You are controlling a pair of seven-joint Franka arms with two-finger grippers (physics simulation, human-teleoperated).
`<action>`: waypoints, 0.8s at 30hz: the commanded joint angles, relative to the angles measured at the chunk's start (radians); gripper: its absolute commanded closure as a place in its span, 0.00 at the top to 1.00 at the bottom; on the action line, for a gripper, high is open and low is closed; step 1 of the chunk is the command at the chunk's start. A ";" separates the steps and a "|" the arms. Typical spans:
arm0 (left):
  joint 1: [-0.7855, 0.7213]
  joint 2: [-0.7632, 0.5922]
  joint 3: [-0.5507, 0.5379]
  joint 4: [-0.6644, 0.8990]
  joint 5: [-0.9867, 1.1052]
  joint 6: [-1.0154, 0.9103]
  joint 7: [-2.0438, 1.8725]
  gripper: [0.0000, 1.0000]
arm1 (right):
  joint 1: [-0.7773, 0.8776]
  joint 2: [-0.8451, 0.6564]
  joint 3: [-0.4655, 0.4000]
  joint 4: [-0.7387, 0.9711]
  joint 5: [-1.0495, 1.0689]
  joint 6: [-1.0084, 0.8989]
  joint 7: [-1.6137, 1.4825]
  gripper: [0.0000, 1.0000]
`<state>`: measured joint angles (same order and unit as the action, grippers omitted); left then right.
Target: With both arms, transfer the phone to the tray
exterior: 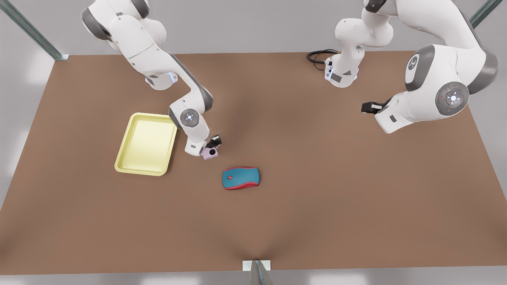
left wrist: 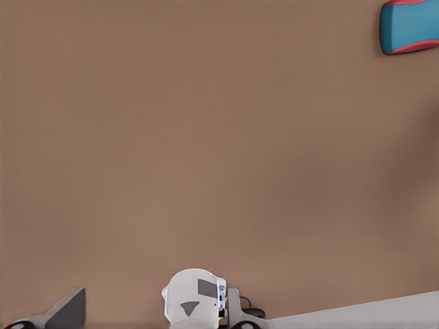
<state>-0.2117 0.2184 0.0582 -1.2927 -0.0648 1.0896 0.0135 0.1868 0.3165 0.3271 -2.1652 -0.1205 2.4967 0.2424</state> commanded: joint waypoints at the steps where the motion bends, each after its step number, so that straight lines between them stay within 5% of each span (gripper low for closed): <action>1: 0.000 -0.002 0.000 0.001 0.000 -0.001 0.003 1.00 | -0.119 -0.076 0.000 -0.038 -0.004 -0.122 -0.147 0.77; 6: 0.000 0.002 -0.003 0.000 0.014 0.001 0.005 1.00 | -0.478 -0.276 -0.003 -0.260 0.008 -0.122 -0.514 0.77; 11: 0.000 0.002 -0.003 0.000 0.019 0.001 0.005 1.00 | -0.440 -0.321 0.004 -0.420 0.139 -0.049 -0.516 0.79; 18: 0.000 0.001 -0.001 0.000 0.019 -0.001 0.005 1.00 | -0.285 -0.200 0.007 -0.400 0.209 0.159 -0.367 0.79; 19: 0.000 0.001 -0.001 0.000 0.019 -0.001 0.005 1.00 | -0.285 -0.185 0.007 -0.407 0.209 0.162 -0.368 0.92; 20: 0.000 0.002 -0.003 0.000 0.028 0.003 0.005 1.00 | -0.287 -0.180 0.007 -0.415 0.208 0.160 -0.371 0.86; 24: 0.000 0.004 -0.003 0.000 0.033 0.003 0.005 1.00 | -0.302 -0.189 0.004 -0.429 0.208 0.160 -0.376 0.85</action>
<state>-0.2118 0.2236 0.0552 -1.2935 -0.0363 1.0918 0.0166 -0.1153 0.1291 0.3320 -2.5913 0.0824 2.6183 -0.0663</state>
